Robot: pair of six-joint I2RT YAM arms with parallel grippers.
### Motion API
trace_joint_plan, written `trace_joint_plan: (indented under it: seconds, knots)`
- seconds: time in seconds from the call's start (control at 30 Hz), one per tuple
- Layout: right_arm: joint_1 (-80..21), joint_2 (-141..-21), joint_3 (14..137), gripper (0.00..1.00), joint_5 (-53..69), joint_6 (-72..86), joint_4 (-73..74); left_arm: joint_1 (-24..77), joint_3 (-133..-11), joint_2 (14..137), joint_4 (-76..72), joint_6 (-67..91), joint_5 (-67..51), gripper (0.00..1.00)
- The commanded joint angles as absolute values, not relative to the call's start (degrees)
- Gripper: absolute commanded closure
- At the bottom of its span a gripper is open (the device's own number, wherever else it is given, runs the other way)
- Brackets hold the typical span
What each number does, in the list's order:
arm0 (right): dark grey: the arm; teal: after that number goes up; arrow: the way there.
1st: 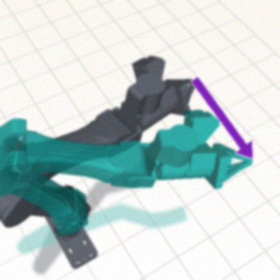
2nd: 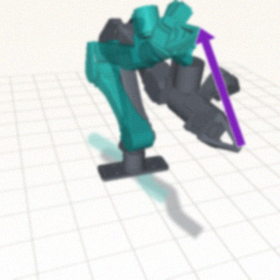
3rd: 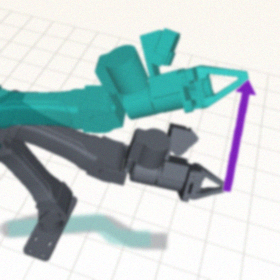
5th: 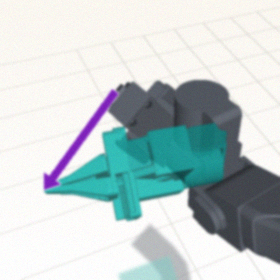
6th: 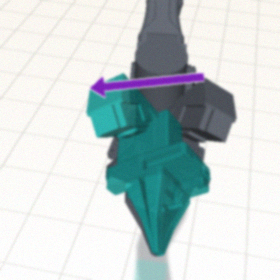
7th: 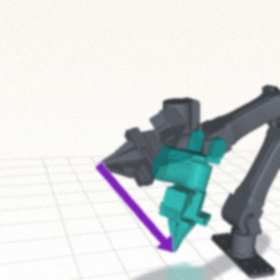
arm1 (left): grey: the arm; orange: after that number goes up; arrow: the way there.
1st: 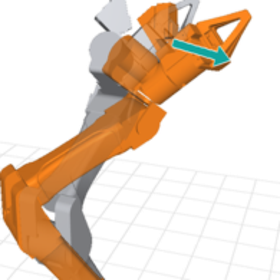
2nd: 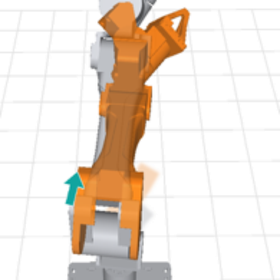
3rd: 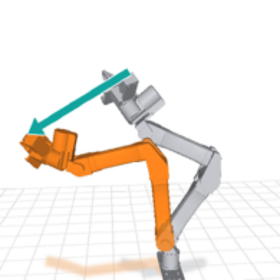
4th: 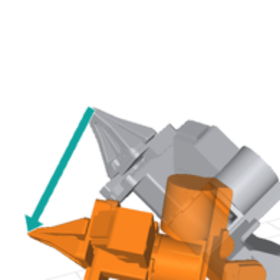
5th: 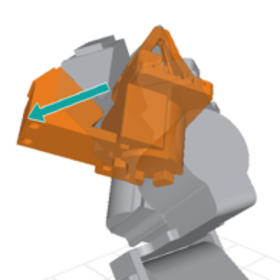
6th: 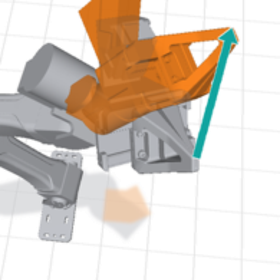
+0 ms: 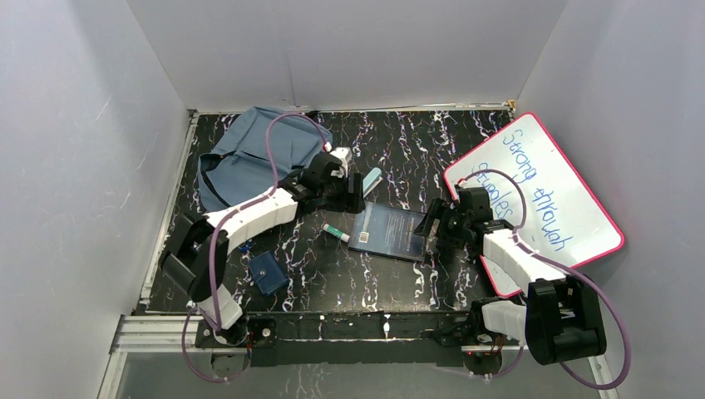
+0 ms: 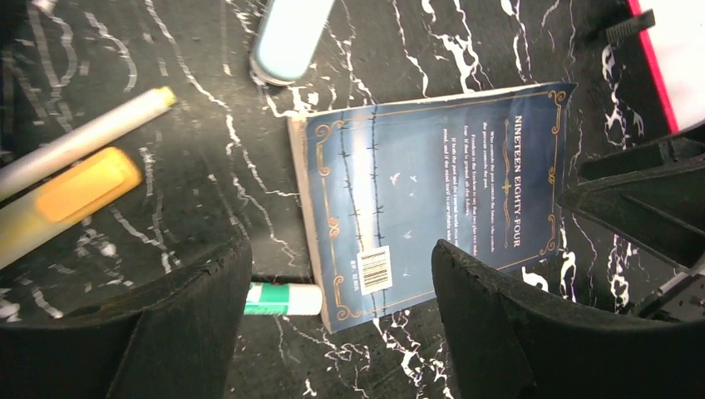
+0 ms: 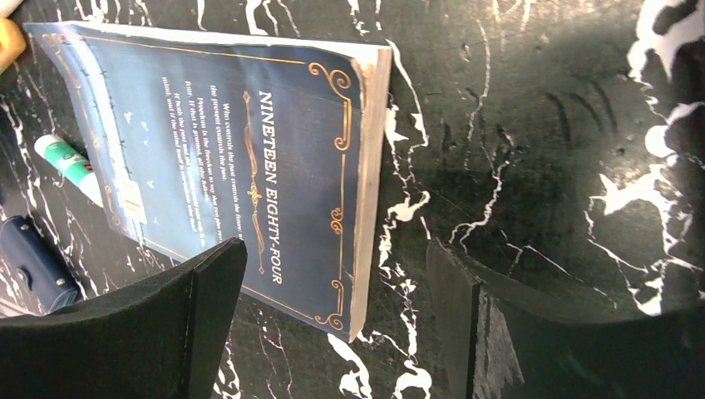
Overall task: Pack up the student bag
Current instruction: Place the student bag at the center of the board.
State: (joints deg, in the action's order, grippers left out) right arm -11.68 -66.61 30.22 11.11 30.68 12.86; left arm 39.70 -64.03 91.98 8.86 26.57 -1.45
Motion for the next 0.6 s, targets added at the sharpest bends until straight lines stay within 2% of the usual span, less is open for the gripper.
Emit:
trace_joint_plan:
  seconds: [0.0,0.13,0.43,0.57]
  knots:
    - [-11.7,-66.8,30.3,0.13,14.7,28.2,9.1,39.7,-65.4,95.0,4.6,25.8,-9.6,0.24]
    - [-11.7,-67.1,30.2,0.13,13.0,27.9,9.5,39.8,-65.5,98.7,4.1,26.1,-12.8,0.28]
    - [-11.7,-68.7,30.0,0.18,13.2,27.8,8.2,40.0,-65.2,103.2,3.4,25.7,-11.3,0.33]
    - [-11.6,-70.1,30.2,0.21,14.0,27.5,7.6,40.2,-66.0,105.0,3.4,25.5,-12.8,0.39]
